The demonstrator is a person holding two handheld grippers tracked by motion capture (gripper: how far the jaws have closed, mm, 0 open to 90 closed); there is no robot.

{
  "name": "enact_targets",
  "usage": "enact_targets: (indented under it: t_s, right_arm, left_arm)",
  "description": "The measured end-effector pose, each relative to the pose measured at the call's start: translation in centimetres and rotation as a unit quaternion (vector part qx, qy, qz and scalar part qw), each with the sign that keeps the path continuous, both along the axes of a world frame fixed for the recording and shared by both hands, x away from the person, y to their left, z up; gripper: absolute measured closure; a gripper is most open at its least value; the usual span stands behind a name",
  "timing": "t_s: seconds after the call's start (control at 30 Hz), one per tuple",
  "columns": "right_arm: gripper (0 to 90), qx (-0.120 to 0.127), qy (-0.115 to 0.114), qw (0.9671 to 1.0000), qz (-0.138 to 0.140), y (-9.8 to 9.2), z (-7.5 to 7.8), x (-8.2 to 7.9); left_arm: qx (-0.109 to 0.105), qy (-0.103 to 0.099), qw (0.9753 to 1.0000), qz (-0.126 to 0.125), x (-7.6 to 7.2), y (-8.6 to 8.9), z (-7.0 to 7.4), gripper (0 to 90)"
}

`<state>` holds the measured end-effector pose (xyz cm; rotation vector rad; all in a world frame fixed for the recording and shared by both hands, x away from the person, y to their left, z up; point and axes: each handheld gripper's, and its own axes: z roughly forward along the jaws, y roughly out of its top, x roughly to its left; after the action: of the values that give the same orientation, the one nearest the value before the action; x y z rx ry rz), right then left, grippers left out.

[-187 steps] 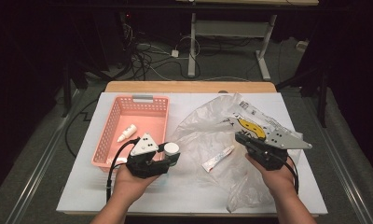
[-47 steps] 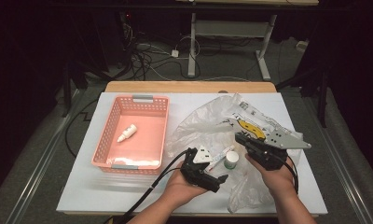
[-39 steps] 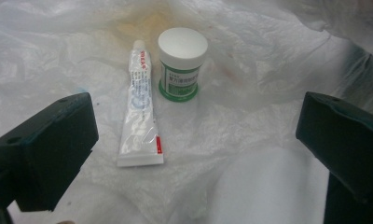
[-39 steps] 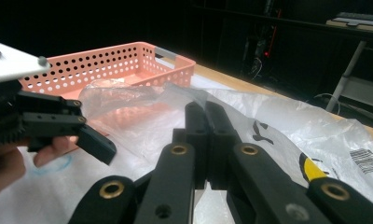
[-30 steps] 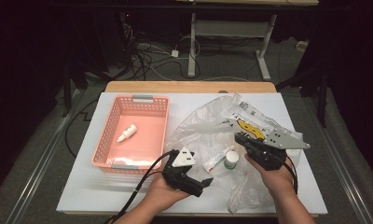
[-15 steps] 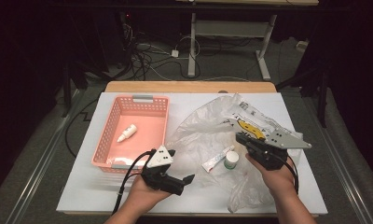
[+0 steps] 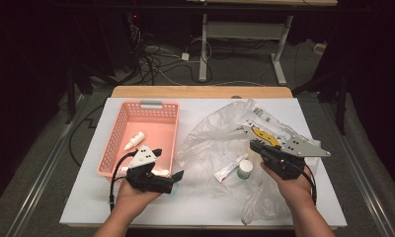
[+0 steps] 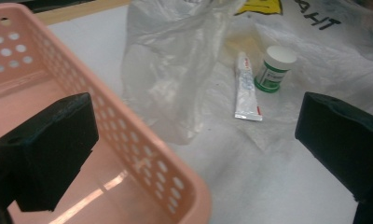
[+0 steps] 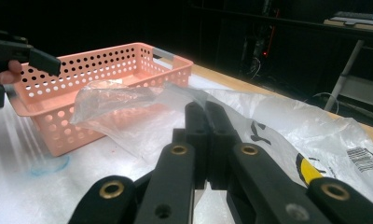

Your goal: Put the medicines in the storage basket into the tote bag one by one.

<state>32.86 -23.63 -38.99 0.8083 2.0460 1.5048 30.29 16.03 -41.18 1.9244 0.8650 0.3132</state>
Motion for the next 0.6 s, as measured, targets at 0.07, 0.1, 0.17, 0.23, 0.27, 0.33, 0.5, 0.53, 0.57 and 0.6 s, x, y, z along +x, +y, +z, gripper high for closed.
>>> enact_targets:
  t_s: [0.07, 0.1, 0.17, 0.23, 0.27, 0.33, 0.5, 0.53, 0.57, 0.6]
  right_arm:
    - [90.0, 0.0, 0.0, 1.0, 0.0, 0.0, 0.0, 0.0]
    - [90.0, 0.0, 0.0, 1.0, 0.0, 0.0, 0.0, 0.0]
    - [90.0, -0.001, 0.0, 1.0, 0.0, 0.0, 0.0, 0.0]
    - [90.0, 0.0, 0.0, 1.0, 0.0, 0.0, 0.0, 0.0]
    - [90.0, 0.0, 0.0, 1.0, 0.0, 0.0, 0.0, 0.0]
    - [90.0, 0.0, 0.0, 1.0, 0.0, 0.0, 0.0, 0.0]
    - [90.0, -0.001, -0.002, 1.0, 0.0, 0.0, 0.0, 0.0]
    - [90.0, -0.001, -0.002, 1.0, 0.0, -0.1, 0.0, 0.0]
    - [90.0, -0.001, -0.003, 1.0, 0.0, -0.1, 0.1, 0.0]
    - [90.0, -0.001, -0.003, 1.0, 0.0, -0.1, 0.1, 0.0]
  left_arm:
    - [0.001, 0.0, 1.0, 0.009, 0.2, 0.8, 0.1, 0.0]
    - [0.0, 0.001, 0.9999, 0.014, 0.3, 1.1, 0.1, 0.0]
    - [0.007, -0.002, 0.9996, 0.026, 0.4, 1.7, 0.1, 0.0]
    - [0.008, 0.002, 0.9992, 0.038, 0.7, 2.6, 0.0, 0.0]
    - [0.011, 0.003, 0.9989, 0.045, 0.8, 2.9, -0.1, 0.0]
    - [0.02, 0.003, 0.9983, 0.055, 0.9, 3.3, -0.2, 0.0]
    - [0.021, 0.009, 0.9968, 0.076, 1.3, 4.7, -0.2, 0.0]
    - [0.022, 0.009, 0.9965, 0.08, 1.3, 5.0, -0.2, 0.0]
    - [0.02, 0.01, 0.9962, 0.084, 1.4, 5.3, -0.2, 0.0]
    - [0.021, 0.01, 0.9959, 0.087, 1.4, 5.5, -0.2, 0.0]
